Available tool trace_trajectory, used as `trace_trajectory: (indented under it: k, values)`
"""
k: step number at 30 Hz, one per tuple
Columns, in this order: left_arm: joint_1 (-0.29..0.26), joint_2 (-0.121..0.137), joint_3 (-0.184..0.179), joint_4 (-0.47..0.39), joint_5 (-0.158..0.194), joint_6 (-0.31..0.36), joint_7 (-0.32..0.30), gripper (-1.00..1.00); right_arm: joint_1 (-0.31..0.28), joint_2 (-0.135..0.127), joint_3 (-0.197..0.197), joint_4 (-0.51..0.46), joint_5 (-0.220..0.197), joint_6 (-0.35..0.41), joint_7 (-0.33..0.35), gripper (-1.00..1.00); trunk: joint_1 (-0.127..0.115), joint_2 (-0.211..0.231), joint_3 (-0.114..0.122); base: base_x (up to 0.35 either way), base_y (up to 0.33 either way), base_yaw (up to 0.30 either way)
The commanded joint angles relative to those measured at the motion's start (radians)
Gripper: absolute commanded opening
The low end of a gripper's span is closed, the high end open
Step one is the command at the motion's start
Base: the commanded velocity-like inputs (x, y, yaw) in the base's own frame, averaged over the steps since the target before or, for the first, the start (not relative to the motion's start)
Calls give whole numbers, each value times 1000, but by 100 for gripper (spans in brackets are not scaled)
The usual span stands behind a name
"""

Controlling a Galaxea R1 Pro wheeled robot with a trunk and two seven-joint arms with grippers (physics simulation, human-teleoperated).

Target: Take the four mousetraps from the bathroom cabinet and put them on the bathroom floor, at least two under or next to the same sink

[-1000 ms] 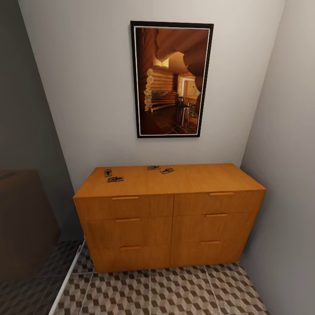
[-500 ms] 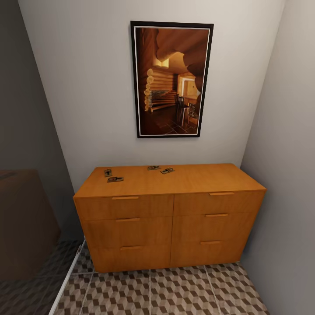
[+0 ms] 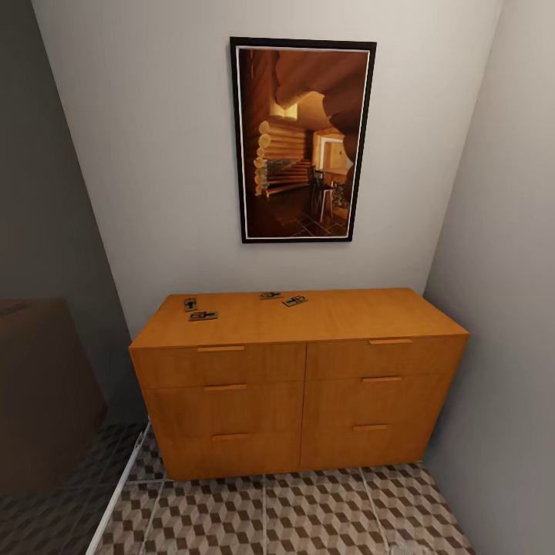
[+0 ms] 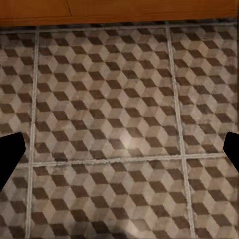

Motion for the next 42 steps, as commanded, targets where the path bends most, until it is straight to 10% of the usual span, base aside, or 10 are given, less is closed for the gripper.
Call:
trace_trajectory:
  k: [1, 10, 31, 38, 42]
  values:
    - [-4, -2, -25, -121, 1, 92, -7, 100, 0, 0, 10, -116, 0, 91, 16, 100, 0, -1, -1, 0, 0, 0]
    - [-5, -8, -206, -559, 5, 397, -22, 100, 0, -5, 44, -465, -3, 320, 113, 100, 0, -1, -1, 0, 0, 0]
    - [-163, -76, -366, -653, 16, 507, -17, 100, -91, -8, 39, -637, -6, 457, 155, 100, 0, -1, -1, 0, 0, 0]
    - [-333, -88, -387, -661, 96, 622, -19, 100, -280, -70, -79, -645, -8, 591, 275, 100, 0, -1, -1, 0, 0, 0]
    - [-460, -85, -386, -661, 245, 663, -19, 100, -399, -97, -183, -644, -8, 703, 406, 100, 0, -1, -1, 0, 0, 0]
